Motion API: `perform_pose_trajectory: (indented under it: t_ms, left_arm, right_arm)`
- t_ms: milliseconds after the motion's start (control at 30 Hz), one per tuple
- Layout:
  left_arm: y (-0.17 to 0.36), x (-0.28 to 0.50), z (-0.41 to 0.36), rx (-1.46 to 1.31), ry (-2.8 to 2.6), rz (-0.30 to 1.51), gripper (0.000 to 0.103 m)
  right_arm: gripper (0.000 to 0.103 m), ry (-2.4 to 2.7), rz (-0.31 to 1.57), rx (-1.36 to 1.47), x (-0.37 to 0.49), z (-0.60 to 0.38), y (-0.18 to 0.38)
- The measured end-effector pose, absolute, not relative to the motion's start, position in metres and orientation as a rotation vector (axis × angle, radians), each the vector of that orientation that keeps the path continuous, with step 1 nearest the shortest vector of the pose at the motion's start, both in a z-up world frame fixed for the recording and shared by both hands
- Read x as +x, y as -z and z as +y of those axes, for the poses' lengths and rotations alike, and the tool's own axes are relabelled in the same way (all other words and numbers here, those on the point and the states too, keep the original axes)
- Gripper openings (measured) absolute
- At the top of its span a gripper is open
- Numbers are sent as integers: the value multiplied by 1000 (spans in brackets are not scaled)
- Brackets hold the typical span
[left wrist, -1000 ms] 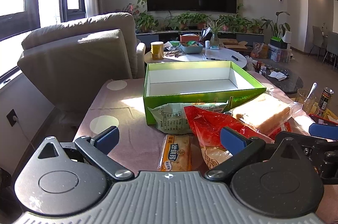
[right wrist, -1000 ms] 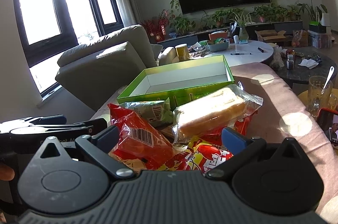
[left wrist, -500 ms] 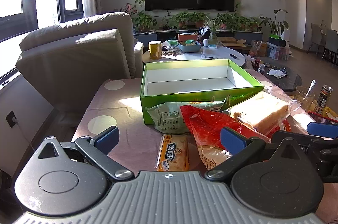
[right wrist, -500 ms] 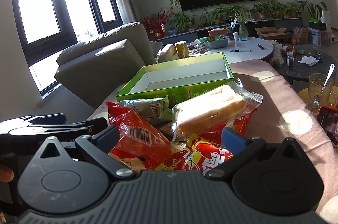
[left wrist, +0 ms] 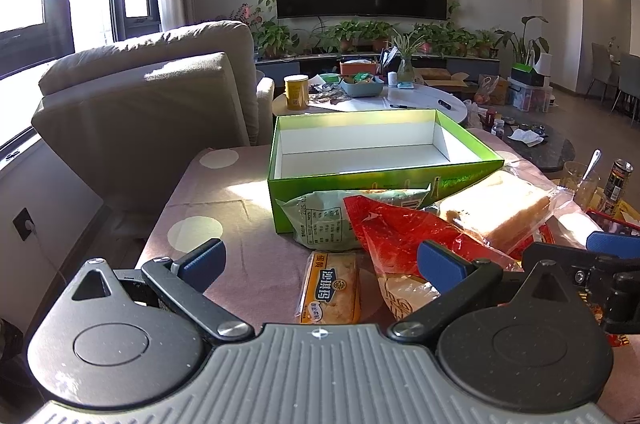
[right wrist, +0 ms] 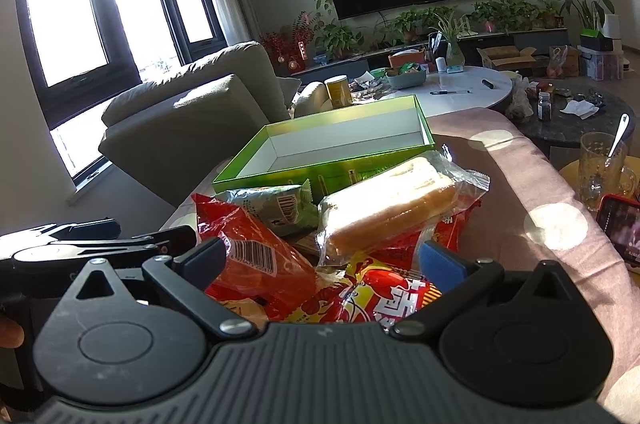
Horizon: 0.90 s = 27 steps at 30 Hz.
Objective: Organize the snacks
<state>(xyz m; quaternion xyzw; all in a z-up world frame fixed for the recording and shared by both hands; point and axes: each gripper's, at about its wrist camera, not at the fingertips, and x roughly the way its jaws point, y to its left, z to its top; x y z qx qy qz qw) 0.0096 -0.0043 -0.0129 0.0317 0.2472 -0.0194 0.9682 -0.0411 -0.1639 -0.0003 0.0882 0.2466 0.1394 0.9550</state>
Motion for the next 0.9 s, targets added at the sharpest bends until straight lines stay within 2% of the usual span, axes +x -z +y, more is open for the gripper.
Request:
perform_pose_trajectory:
  t_ms: [900]
  left_arm:
    - [12, 39, -31, 90, 20, 509, 103]
  right_arm:
    - [71, -260, 505, 196, -27, -189, -5]
